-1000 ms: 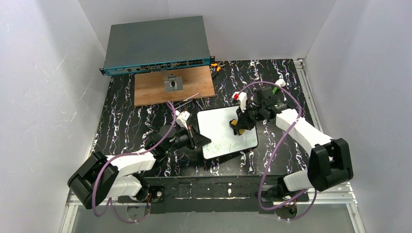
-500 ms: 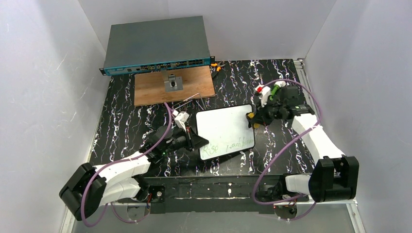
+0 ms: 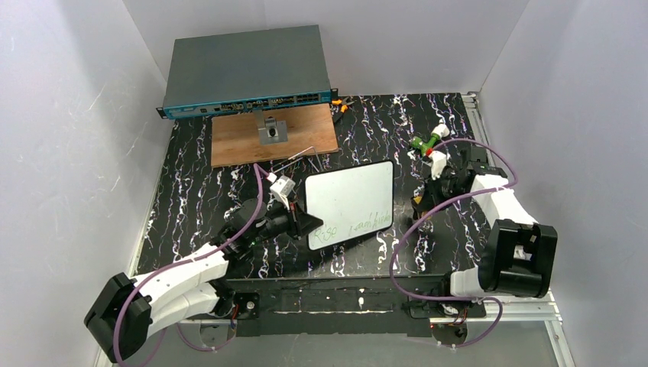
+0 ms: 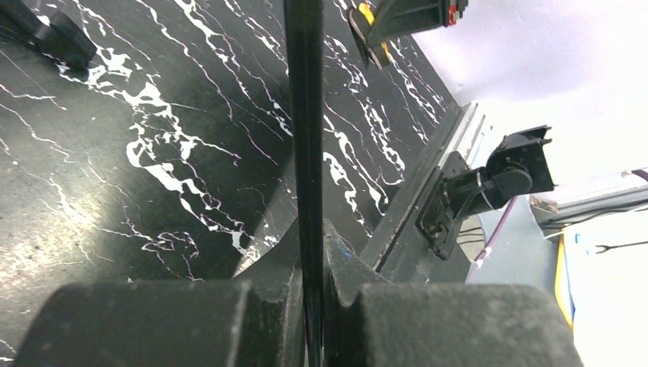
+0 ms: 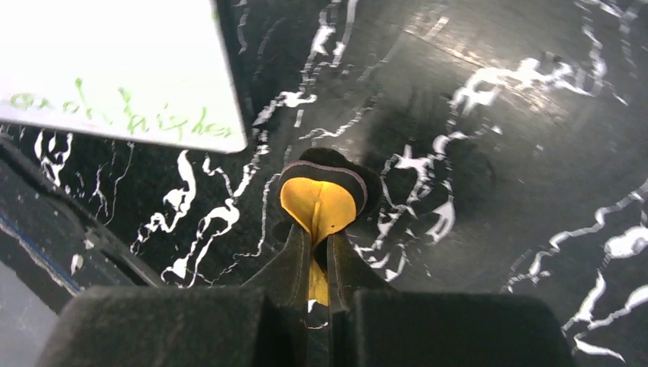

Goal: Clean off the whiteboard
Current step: Place the whiteboard eraser at the center of the board.

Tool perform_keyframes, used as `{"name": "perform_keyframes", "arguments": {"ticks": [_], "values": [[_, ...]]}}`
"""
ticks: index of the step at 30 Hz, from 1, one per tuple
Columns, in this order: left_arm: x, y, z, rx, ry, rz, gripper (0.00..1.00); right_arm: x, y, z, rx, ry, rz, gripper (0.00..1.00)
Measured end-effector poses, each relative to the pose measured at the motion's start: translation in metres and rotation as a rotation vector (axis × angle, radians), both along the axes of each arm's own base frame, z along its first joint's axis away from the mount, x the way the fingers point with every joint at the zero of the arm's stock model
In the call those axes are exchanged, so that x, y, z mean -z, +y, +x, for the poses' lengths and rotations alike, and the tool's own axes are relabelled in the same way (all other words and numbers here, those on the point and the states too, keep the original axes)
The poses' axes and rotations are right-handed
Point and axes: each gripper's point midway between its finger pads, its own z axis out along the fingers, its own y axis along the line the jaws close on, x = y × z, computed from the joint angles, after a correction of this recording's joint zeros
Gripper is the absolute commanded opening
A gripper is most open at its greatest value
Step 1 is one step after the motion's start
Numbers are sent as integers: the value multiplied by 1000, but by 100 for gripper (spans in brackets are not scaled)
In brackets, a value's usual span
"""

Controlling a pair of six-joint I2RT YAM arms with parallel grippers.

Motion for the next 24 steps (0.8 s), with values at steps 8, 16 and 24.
{"name": "perform_keyframes", "arguments": {"ticks": [8,16,24], "values": [[-6,23,19,-153,-93,26,0,15,64,-52,-394,-40,-42,13],[-3,34,27,-214,-108,44,0,44,92,-64,-563,23,-174,48],[-3,32,25,-200,-108,38,0,44,93,-50,-543,22,-215,63]]}}
